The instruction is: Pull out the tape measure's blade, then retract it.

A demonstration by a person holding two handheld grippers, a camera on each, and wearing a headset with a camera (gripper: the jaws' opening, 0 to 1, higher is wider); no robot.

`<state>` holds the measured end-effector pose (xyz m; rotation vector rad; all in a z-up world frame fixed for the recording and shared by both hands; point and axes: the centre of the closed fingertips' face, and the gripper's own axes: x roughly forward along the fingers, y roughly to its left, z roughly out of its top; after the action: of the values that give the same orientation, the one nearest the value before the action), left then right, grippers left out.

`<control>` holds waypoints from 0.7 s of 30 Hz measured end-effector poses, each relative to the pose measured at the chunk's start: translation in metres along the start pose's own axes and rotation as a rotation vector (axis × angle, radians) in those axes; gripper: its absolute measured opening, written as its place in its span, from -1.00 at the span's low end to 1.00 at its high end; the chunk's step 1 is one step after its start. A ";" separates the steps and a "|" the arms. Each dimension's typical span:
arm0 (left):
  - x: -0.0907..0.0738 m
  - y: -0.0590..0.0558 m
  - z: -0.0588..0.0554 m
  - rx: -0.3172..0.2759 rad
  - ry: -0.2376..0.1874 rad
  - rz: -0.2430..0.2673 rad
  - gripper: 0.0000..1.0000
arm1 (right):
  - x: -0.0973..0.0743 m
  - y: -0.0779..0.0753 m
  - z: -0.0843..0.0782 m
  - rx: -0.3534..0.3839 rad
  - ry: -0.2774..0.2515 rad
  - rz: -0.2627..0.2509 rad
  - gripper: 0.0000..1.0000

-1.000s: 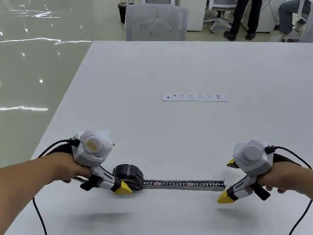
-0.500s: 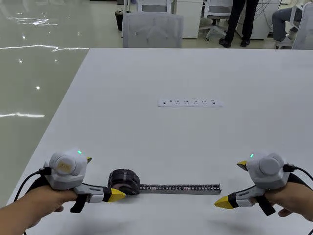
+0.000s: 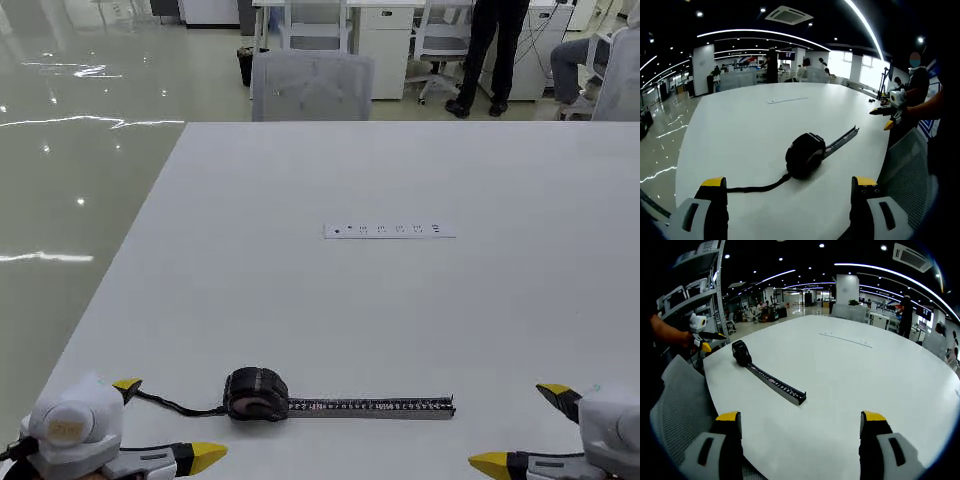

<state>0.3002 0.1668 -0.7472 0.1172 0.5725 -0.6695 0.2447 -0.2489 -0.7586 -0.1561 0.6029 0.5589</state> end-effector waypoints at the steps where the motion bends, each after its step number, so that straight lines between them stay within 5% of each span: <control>1: -0.003 0.002 -0.001 0.004 -0.006 0.008 1.00 | -0.004 0.000 -0.005 0.005 0.000 -0.012 1.00; 10: -0.016 0.000 -0.015 -0.023 -0.008 0.008 1.00 | -0.034 0.006 -0.018 0.066 -0.025 -0.037 1.00; 12: -0.020 -0.002 -0.016 -0.069 -0.026 0.012 1.00 | -0.037 0.008 -0.020 0.072 -0.024 -0.034 1.00; 21: -0.034 -0.011 -0.024 -0.078 -0.034 0.006 1.00 | -0.040 0.009 -0.024 0.057 -0.021 -0.053 1.00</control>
<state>0.2608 0.1839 -0.7488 0.0352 0.5644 -0.6411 0.2007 -0.2668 -0.7551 -0.1120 0.5917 0.4914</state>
